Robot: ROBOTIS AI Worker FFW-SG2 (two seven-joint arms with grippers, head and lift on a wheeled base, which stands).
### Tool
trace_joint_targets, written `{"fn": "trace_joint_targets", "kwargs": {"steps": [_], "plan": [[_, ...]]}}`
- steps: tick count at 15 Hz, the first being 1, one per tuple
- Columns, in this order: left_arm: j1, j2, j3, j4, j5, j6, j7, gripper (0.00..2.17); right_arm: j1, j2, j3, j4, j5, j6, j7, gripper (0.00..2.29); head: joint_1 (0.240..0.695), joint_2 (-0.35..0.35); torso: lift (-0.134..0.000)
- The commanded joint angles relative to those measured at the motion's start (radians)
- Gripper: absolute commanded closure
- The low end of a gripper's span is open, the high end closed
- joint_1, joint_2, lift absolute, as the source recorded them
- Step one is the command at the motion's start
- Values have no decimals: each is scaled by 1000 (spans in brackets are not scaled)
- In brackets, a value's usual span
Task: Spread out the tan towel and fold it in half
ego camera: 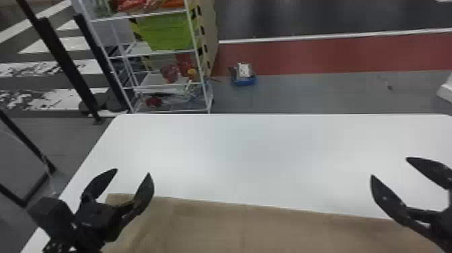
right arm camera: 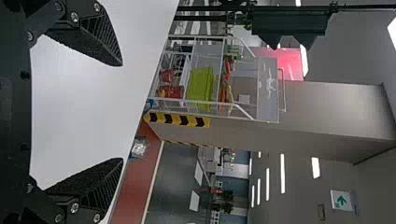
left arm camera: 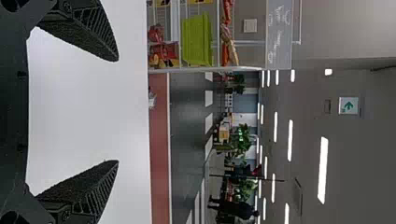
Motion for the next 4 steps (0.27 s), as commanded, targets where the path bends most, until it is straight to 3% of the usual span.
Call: {"fn": "trace_joint_targets", "kwargs": {"steps": [1,4], "plan": [[0,-3,0,0,0,0,-1,107,0,1,0,0,0,0,0,181,695,177,-124],[2,-3,-1,0,-12,0,-1,110,2,1,0,0,0,0,0,181,695,177,-124]]}}
